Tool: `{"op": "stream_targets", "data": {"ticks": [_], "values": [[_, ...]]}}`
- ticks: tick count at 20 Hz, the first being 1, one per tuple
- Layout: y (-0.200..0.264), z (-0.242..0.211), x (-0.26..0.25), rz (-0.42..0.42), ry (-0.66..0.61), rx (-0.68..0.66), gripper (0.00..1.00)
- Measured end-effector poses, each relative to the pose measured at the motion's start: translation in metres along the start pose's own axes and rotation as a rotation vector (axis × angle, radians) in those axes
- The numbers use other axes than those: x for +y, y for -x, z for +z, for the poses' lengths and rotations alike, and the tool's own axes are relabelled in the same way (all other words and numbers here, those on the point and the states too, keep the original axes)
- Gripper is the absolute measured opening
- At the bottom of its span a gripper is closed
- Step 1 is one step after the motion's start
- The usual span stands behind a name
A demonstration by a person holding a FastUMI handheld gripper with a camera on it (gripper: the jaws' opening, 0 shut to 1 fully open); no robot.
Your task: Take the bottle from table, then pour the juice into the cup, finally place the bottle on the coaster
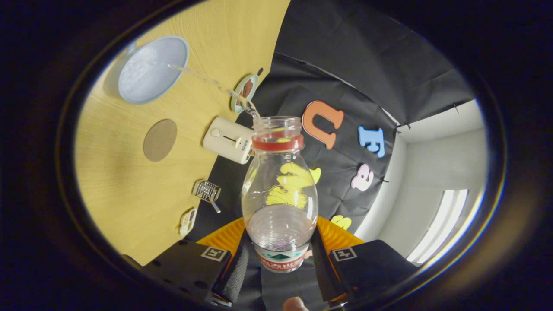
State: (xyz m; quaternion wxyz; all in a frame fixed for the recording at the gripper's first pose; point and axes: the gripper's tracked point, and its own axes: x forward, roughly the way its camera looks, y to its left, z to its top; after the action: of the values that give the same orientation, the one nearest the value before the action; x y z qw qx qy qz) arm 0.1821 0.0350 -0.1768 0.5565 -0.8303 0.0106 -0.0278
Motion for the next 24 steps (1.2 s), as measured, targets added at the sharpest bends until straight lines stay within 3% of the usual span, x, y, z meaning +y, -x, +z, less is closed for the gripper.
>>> {"op": "stream_targets", "data": {"ticks": [12,24], "values": [[-0.009,-0.001,-0.029,-0.035,0.063,-0.007,0.73],[-0.008,0.003,-0.03,-0.04,0.05,-0.016,0.73]]}}
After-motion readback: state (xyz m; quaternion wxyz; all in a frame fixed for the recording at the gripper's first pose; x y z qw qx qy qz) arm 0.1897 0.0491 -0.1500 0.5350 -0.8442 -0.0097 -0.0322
